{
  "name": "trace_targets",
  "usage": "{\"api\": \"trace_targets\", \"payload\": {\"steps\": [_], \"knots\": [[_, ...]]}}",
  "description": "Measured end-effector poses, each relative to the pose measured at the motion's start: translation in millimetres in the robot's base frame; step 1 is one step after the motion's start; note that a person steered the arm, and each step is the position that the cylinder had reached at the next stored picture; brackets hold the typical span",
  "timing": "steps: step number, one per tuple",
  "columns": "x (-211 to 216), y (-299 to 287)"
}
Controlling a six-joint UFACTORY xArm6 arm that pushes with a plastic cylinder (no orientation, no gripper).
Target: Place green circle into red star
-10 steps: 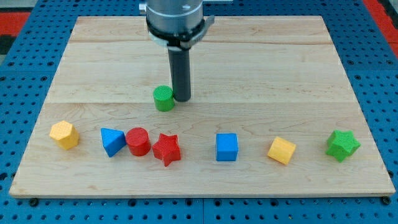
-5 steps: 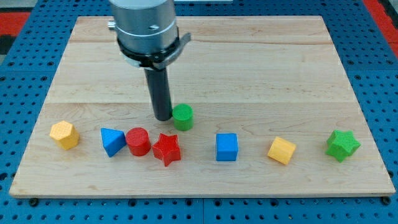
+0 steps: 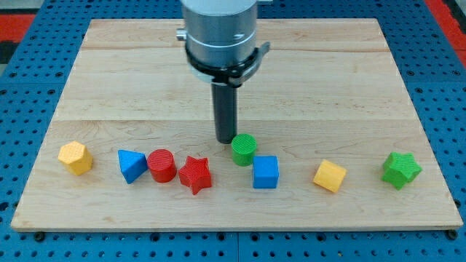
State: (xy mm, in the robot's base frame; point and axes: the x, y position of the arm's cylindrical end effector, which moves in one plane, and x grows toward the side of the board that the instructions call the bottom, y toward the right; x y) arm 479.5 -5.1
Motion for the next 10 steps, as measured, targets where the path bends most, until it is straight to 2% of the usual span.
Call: {"api": "trace_targets", "payload": {"steps": [4, 5, 6, 8, 9, 10], "knots": [[-5.5, 39.3], [-5.4, 69.5], [9.3, 71.1], [35.2, 16.2], [16.9, 15.5], [1.5, -12.4]]}}
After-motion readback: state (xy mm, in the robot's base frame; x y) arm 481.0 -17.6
